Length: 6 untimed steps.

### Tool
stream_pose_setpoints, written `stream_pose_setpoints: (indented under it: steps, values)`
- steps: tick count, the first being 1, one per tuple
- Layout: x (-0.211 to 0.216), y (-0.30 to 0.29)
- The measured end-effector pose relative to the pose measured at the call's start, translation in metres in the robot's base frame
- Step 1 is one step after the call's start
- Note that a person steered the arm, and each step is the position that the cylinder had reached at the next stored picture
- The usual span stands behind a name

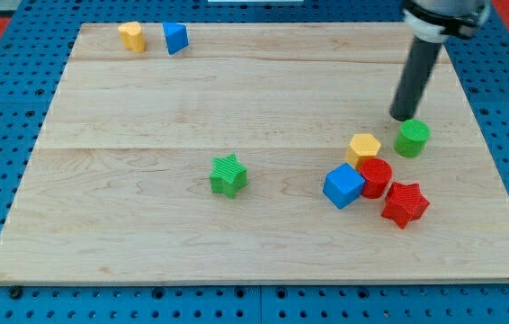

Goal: Push the green circle into the red circle

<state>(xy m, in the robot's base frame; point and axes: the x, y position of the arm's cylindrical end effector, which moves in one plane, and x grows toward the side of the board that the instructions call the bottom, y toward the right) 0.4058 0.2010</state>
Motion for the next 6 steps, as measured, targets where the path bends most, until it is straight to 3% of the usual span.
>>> stream_pose_setpoints:
  steps: [1, 2, 3, 4, 5, 6]
  values:
    - [0.017, -0.03]
    - [0.005, -0.071]
    - [-0.044, -0.056]
    - [-0.022, 0.022]
    - [-0.004, -0.036]
    - [0.013, -0.024]
